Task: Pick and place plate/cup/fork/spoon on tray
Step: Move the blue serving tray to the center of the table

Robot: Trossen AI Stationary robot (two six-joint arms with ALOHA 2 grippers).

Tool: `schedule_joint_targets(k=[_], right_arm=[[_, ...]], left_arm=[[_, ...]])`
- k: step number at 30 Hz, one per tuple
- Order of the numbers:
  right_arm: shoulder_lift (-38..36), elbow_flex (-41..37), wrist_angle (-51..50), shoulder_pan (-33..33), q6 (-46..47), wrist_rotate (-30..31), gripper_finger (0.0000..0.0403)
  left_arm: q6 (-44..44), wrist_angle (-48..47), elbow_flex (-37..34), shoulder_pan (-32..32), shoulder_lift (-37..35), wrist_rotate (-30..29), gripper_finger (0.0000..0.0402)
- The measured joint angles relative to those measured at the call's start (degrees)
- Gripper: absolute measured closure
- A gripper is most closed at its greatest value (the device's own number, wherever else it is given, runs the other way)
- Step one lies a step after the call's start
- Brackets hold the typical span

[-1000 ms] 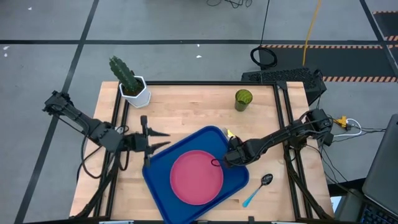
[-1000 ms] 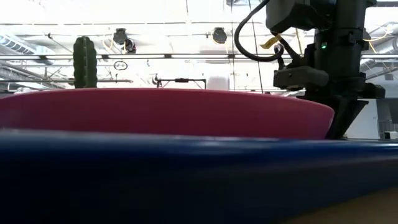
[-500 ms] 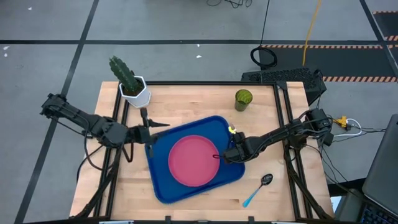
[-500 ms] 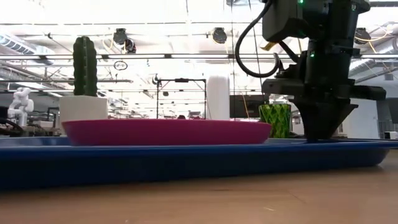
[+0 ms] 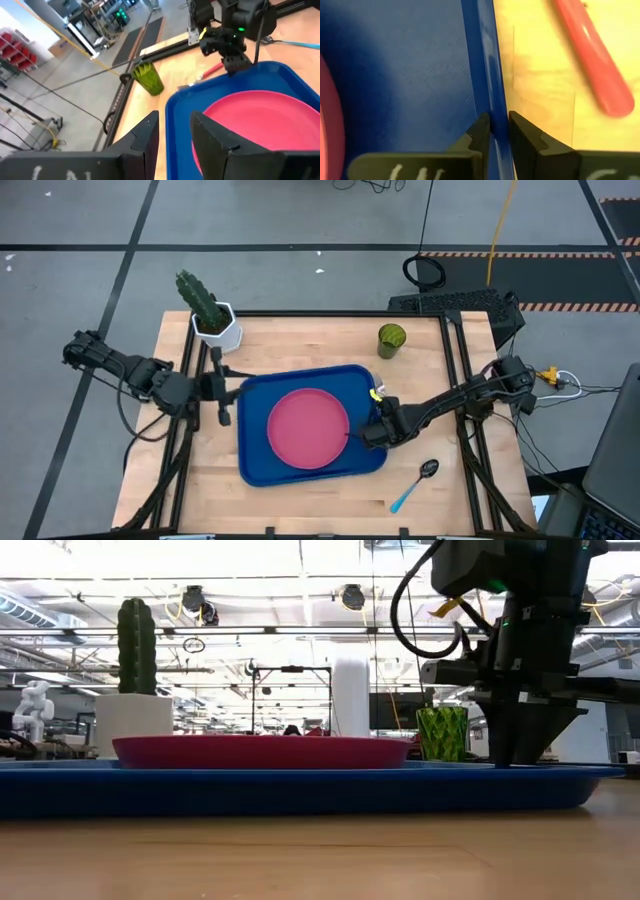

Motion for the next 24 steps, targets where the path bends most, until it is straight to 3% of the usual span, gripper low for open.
schedule_joint_targets(k=[9,24], right_arm=[[0.0,0.0,0.3,3.4,6.5,-0.7,0.0372],[0.0,0.0,-1.7,3.5,2.3,-3.8,0.0373]], left_arm=[[-6.4,-4.5,0.0,0.0,-5.8,0.0,0.0286],[-8.7,-6.1,0.0,0.0,-8.2,0.0,0.0286]])
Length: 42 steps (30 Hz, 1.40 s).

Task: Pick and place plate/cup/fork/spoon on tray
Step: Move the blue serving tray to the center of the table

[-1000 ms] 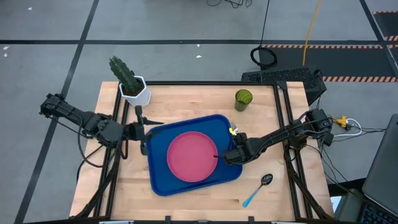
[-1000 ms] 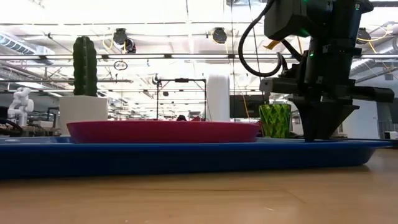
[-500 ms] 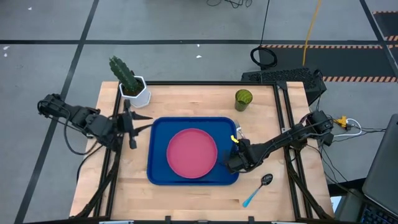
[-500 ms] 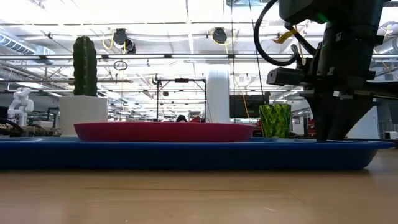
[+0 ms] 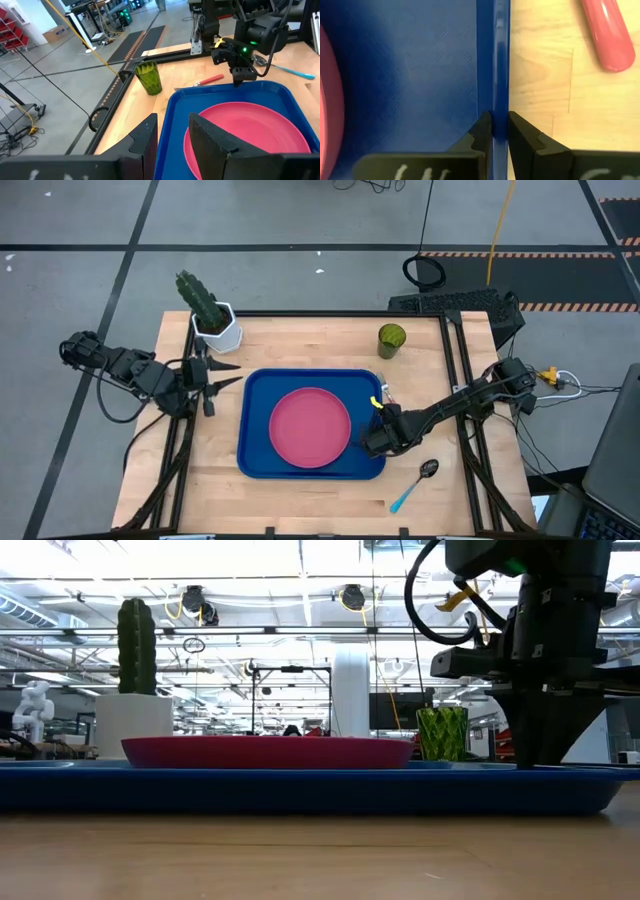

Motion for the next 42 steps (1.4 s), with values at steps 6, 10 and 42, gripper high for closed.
schedule_joint_targets(k=[6,10,42], right_arm=[[0.0,0.0,-0.4,0.0,-3.8,-0.1,0.0372],[0.0,0.0,-0.7,0.0,-7.0,-0.1,0.0372],[-1.6,0.0,-3.0,-0.1,-10.5,1.5,0.0332]], left_arm=[[0.0,0.1,0.0,0.0,0.0,0.0,0.0286],[0.4,0.5,0.0,0.0,0.0,0.0,0.0286],[-1.0,-0.1,0.0,0.0,0.0,0.0,0.0286]])
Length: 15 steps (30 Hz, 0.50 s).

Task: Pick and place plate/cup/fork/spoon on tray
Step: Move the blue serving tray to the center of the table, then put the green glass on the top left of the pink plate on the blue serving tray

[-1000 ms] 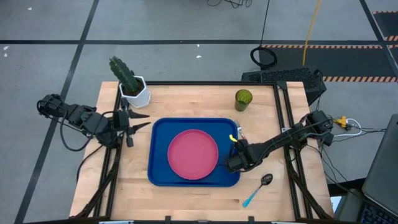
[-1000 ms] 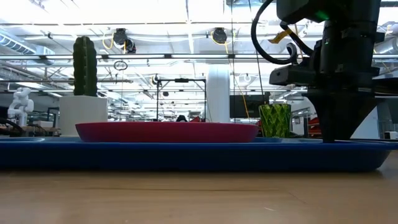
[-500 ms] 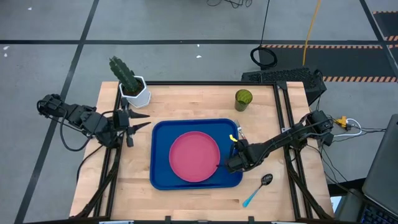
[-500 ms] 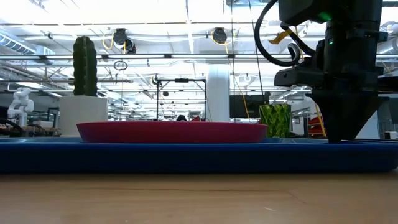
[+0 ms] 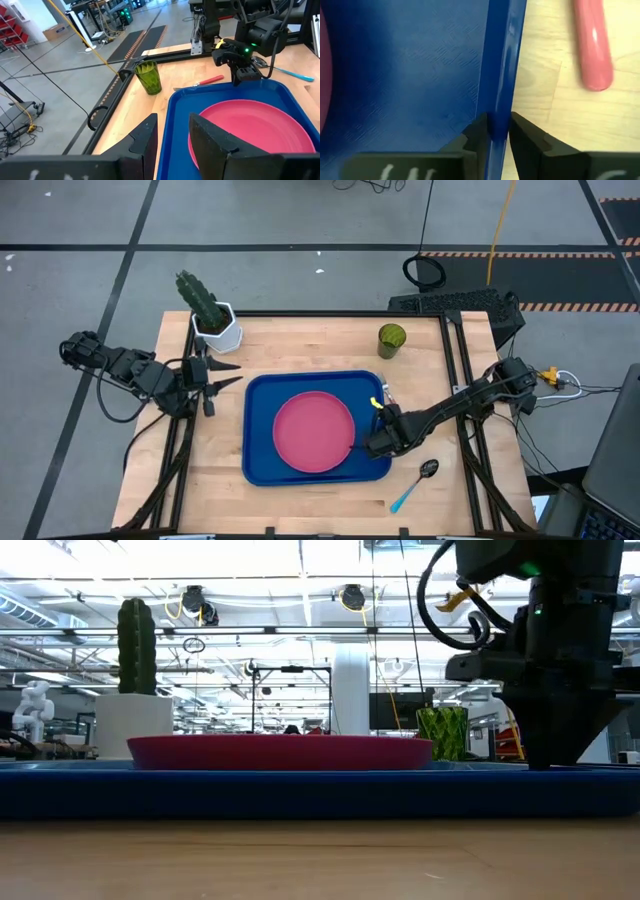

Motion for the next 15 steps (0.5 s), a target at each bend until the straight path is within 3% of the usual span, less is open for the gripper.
schedule_joint_targets(k=[5,8,15], right_arm=[[-3.6,-0.3,-1.0,0.0,0.2,0.0,0.0292],[-5.9,-0.2,-0.3,0.0,0.3,3.4,0.0275],[-6.4,-0.2,2.7,0.0,0.5,5.9,0.0264]], left_arm=[[0.1,0.1,0.0,0.0,0.0,0.0,0.0286],[0.2,0.1,0.0,0.0,0.0,0.0,0.0286],[0.3,0.1,0.0,0.0,0.0,0.0,0.0286]])
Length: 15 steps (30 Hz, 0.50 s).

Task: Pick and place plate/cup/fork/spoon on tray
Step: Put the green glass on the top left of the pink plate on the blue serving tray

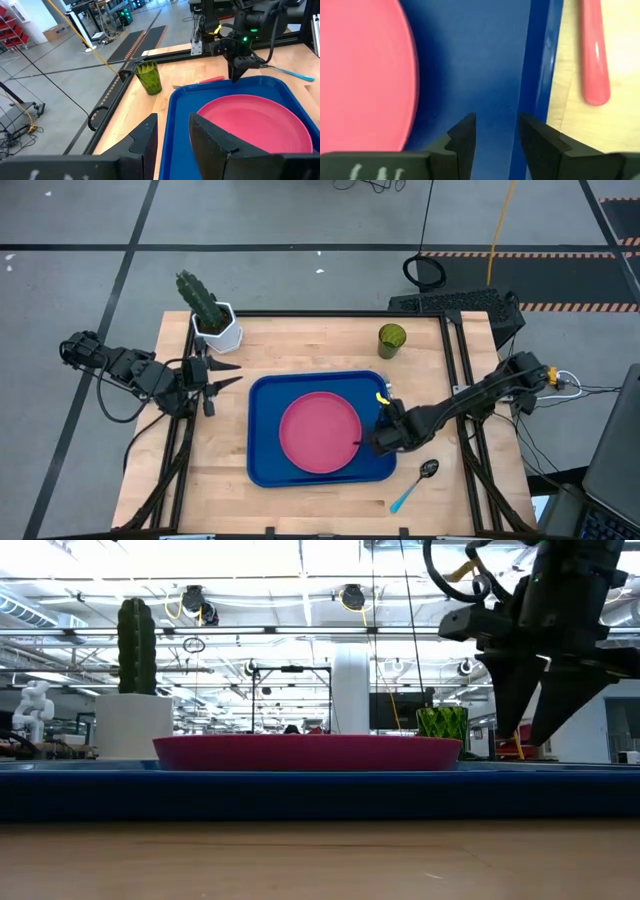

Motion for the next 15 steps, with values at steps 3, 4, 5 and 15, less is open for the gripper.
schedule_joint_targets(k=[3,4,5,15], right_arm=[[0.8,0.0,0.5,0.0,0.8,-0.4,0.0266],[1.0,0.0,0.5,0.0,0.9,-1.1,0.0267],[1.2,0.0,0.6,0.0,1.1,-1.6,0.0267],[1.2,-0.1,0.8,0.0,0.6,-1.4,0.0268]], left_arm=[[0.0,0.0,0.0,0.0,0.0,0.0,0.0286],[0.0,0.0,0.0,0.0,0.0,0.0,0.0286],[0.0,-0.1,0.0,0.0,0.0,0.0,0.0286],[0.1,-0.4,0.0,0.0,0.0,0.0,0.0286]])
